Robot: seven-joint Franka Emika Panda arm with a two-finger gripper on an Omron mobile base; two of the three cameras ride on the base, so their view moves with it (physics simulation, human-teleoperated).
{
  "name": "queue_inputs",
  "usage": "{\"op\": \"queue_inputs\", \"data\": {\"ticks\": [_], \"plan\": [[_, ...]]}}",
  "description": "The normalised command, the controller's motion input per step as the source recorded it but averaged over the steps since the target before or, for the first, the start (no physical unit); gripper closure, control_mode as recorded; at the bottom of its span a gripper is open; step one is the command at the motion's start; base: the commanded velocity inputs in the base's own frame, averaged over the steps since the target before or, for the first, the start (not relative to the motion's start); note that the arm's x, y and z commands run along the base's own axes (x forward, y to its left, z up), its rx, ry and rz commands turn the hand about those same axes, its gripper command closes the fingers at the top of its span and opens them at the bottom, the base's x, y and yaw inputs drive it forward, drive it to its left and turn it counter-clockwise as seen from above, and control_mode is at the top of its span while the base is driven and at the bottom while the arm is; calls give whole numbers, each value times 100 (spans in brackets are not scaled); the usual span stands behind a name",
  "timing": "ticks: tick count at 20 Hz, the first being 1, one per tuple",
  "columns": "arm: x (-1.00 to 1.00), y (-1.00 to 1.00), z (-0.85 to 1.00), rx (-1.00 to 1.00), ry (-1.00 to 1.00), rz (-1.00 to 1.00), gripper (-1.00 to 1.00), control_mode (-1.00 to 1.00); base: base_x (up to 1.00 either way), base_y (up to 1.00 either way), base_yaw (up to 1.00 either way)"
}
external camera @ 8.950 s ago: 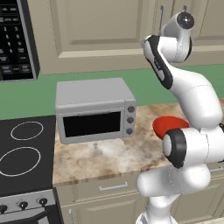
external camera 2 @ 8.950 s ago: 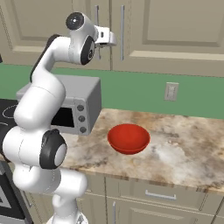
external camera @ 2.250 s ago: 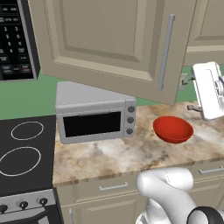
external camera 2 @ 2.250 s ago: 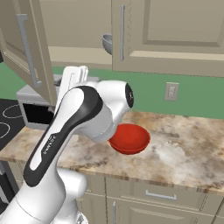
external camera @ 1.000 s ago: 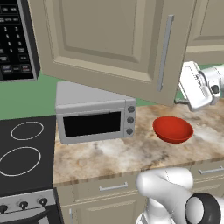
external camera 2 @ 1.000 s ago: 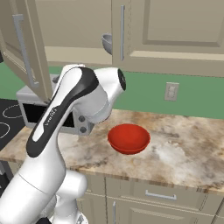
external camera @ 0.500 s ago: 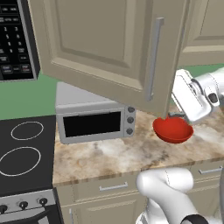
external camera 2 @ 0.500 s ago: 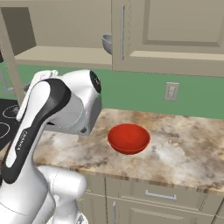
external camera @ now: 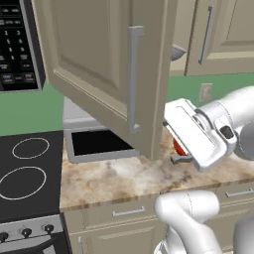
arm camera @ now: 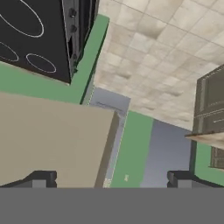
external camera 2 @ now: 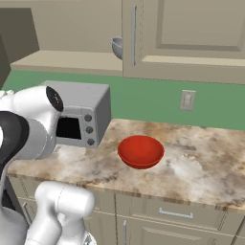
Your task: Open the cabinet and setup a tea strainer by placing it in the bowl upright.
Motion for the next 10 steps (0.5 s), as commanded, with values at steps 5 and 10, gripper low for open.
{"op": "queue_inputs", "data": {"ticks": [5,10], "plan": [[-50,77,2,0,12,15,-100,-100,0,0,0],[-36,78,6,0,11,14,-100,-100,0,0,0]]}}
